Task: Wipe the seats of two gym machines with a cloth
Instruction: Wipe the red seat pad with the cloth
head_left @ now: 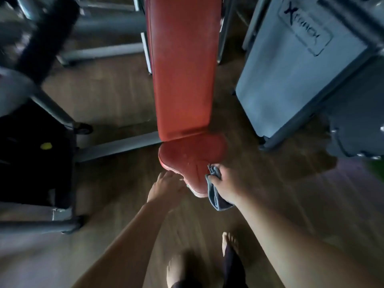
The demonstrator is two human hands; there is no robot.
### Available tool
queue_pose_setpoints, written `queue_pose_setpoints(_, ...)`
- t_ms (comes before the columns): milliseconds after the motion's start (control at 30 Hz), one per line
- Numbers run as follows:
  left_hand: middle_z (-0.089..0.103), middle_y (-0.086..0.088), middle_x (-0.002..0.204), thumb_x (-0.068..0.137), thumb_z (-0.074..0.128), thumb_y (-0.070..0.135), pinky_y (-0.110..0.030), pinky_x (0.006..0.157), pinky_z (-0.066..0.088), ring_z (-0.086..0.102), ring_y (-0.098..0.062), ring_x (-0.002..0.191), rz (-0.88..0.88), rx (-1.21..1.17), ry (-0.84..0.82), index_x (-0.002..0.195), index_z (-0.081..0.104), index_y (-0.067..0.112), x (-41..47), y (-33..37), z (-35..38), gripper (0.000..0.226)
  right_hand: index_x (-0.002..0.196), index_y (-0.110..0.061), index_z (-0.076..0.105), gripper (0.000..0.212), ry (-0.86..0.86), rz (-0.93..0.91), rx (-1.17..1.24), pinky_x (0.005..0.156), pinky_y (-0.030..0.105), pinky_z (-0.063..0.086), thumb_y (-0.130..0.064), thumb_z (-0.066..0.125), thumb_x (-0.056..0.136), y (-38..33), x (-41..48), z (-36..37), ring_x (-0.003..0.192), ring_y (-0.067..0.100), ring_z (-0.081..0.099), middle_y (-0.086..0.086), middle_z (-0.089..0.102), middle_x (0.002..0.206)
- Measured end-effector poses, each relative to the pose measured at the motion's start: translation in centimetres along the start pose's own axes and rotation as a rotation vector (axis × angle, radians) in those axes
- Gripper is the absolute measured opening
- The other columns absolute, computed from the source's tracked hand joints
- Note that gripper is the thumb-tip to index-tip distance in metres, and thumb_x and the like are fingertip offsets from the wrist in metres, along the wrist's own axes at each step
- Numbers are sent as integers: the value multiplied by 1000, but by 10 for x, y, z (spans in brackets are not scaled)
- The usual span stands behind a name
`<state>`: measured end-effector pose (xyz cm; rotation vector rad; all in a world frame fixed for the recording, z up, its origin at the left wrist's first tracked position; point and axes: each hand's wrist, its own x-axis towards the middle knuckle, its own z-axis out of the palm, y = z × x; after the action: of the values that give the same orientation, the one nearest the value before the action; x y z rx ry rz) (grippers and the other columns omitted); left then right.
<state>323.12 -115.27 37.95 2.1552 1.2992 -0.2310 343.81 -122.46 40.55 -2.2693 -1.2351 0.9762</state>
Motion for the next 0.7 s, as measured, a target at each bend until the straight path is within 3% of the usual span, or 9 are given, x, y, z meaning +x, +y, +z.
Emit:
queue_pose_setpoints(100, 54, 18, 143, 84, 30, 58, -43, 108, 45, 47, -18, 137, -89, -44, 60, 131, 61, 45, 44, -18, 43, 58, 121, -27, 65, 32, -3, -137, -186, 89, 31, 53, -43, 65, 93, 22, 65, 24, 96, 18, 70, -4, 74, 105)
queue_pose_setpoints(233, 52, 8, 153, 95, 63, 36, -45, 112, 44, 45, -21, 142, -108, -124, 261, 145, 57, 31, 86, -18, 74, 50, 114, -28, 58, 29, 11, -295, -316, 76, 43, 58, -45, 60, 90, 60, 140, 72, 97, 26, 68, -4, 70, 105)
queue_pose_setpoints(333, 48, 4, 160, 96, 60, 34, -45, 119, 38, 38, -23, 152, -91, -121, 356, 149, 55, 27, 123, -32, 106, 54, 130, -14, 60, 51, 60, -430, -393, 96, 46, 53, -45, 55, 90, 80, 169, 101, 114, 33, 62, 5, 67, 124)
queue_pose_setpoints(433, 38, -1, 167, 100, 40, 43, -46, 128, 27, 26, -25, 159, -65, -46, 369, 157, 45, 19, 149, -45, 131, 62, 145, -5, 52, 67, 39, -547, -445, 118, 47, 37, -47, 49, 93, 95, 177, 113, 141, 34, 46, 14, 54, 150)
queue_pose_setpoints(600, 12, 3, 174, 107, 23, 51, -40, 132, 4, 2, -19, 162, -50, 52, 369, 165, 22, 18, 162, -57, 156, 67, 155, -7, 38, 64, -21, -624, -556, 124, 48, 28, -41, 33, 100, 108, 172, 116, 154, 28, 29, 9, 35, 165)
queue_pose_setpoints(700, 12, 2, 175, 108, 25, 48, -41, 132, 2, 1, -19, 163, -54, 28, 398, 166, 21, 17, 164, -58, 164, 66, 158, -8, 32, 63, -31, -648, -622, 125, 46, 26, -36, 30, 102, 113, 169, 116, 156, 27, 24, 9, 28, 167)
